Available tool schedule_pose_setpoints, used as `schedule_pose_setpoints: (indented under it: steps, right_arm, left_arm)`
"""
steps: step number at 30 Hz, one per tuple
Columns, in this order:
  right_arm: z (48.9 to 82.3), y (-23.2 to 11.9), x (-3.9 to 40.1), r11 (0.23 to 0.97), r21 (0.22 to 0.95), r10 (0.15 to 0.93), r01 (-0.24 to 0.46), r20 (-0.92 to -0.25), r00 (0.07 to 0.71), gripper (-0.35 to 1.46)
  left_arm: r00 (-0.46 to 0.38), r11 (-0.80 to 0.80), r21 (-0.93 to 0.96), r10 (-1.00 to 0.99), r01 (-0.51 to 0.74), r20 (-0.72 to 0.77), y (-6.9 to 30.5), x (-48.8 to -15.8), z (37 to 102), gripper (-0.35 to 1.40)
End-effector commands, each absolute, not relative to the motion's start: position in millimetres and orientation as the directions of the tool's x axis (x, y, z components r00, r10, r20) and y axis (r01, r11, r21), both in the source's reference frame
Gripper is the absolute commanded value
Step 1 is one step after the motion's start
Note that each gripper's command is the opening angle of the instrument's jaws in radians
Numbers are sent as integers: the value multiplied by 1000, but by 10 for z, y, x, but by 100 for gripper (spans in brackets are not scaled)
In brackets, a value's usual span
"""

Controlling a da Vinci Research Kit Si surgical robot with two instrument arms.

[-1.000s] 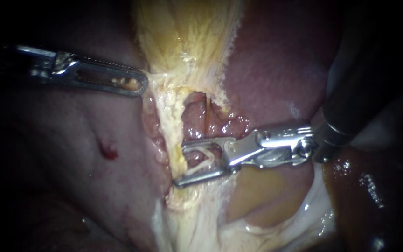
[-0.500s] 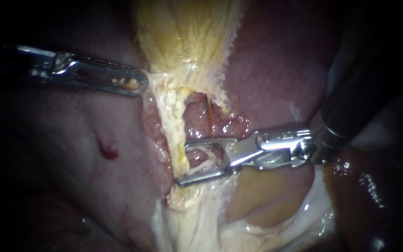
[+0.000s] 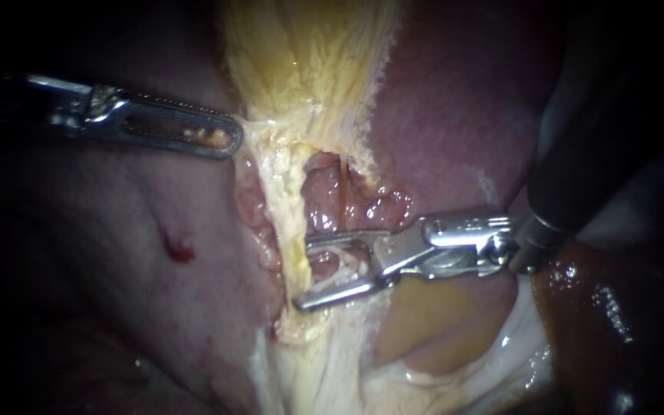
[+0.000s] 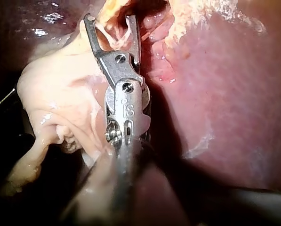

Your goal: Clipping first clip left tube

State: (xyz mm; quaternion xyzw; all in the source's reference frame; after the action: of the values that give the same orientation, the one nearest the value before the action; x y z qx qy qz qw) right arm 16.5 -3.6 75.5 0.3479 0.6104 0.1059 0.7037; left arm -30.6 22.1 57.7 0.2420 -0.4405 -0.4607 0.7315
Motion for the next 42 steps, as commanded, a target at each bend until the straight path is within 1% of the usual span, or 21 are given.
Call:
schedule_pose_setpoints:
  steps: [1, 12, 19, 29, 33, 36, 42]
  right_arm:
    - [752, -38, 168, 732, 619, 576, 284, -785, 227, 49]
    - [738, -52, 199, 698, 611, 579, 373, -788, 207, 49]
    - [736, -61, 216, 694, 603, 580, 393, -792, 192, 50]
    - [728, -63, 214, 680, 617, 597, 396, -780, 189, 50]
    - [715, -68, 209, 668, 625, 609, 403, -771, 186, 50]
    - [698, -69, 205, 662, 626, 616, 413, -768, 178, 49]
    - [675, -67, 202, 652, 629, 625, 423, -762, 170, 49]
  left_arm:
    - [187, 458, 760, -887, 461, 421, 221, -307, 577, -35]
    - [187, 457, 760, -888, 462, 421, 222, -309, 577, -35]
    - [186, 457, 759, -888, 463, 421, 222, -310, 577, -35]
    - [186, 457, 760, -888, 462, 421, 222, -310, 578, -35]
    - [187, 458, 760, -888, 462, 421, 222, -309, 578, -35]
    - [187, 458, 760, -888, 462, 421, 222, -308, 578, -35]
    - [187, 458, 760, -888, 461, 421, 223, -308, 579, -35]
